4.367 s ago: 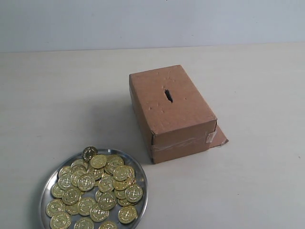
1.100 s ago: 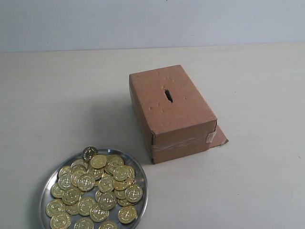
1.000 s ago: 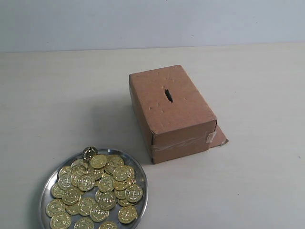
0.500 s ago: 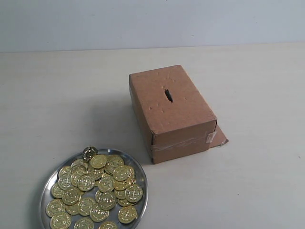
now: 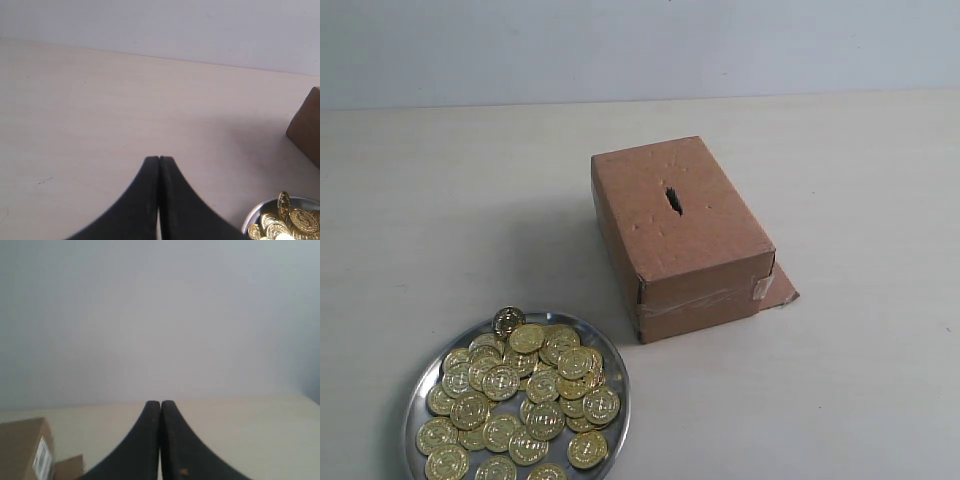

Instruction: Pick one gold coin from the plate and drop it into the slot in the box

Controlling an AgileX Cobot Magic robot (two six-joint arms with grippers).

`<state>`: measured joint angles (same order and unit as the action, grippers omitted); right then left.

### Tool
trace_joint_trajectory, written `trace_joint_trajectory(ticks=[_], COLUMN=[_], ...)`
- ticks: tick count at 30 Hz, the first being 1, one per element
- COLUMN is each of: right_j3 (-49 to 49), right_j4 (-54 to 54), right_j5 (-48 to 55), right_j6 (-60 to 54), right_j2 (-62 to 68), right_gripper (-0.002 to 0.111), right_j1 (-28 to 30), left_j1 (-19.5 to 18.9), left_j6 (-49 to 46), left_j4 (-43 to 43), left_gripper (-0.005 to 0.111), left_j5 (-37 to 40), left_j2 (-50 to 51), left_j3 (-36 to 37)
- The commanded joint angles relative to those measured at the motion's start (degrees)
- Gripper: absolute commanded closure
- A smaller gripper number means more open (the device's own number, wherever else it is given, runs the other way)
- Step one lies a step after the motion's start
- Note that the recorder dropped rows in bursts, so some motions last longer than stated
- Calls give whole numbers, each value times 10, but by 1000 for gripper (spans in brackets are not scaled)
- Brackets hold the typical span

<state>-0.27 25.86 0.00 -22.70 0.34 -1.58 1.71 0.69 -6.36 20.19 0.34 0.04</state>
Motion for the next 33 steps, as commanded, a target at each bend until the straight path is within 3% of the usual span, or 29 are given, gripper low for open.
trace_joint_trajectory(ticks=[1, 8, 33], right_j3=[3, 3, 3], right_j4=[-204, -268, -268], right_j5=[150, 178, 184], right_j6=[210, 220, 244], right_j2=[-3, -3, -3], right_gripper=[108, 108, 108], right_j1=[3, 3, 3], left_j1=[0, 0, 0], left_j6=[0, 0, 0], left_j4=[3, 3, 2], left_gripper=[107, 107, 107], left_j5=[0, 0, 0], left_j2=[-3, -3, -3], left_j3=[0, 0, 0])
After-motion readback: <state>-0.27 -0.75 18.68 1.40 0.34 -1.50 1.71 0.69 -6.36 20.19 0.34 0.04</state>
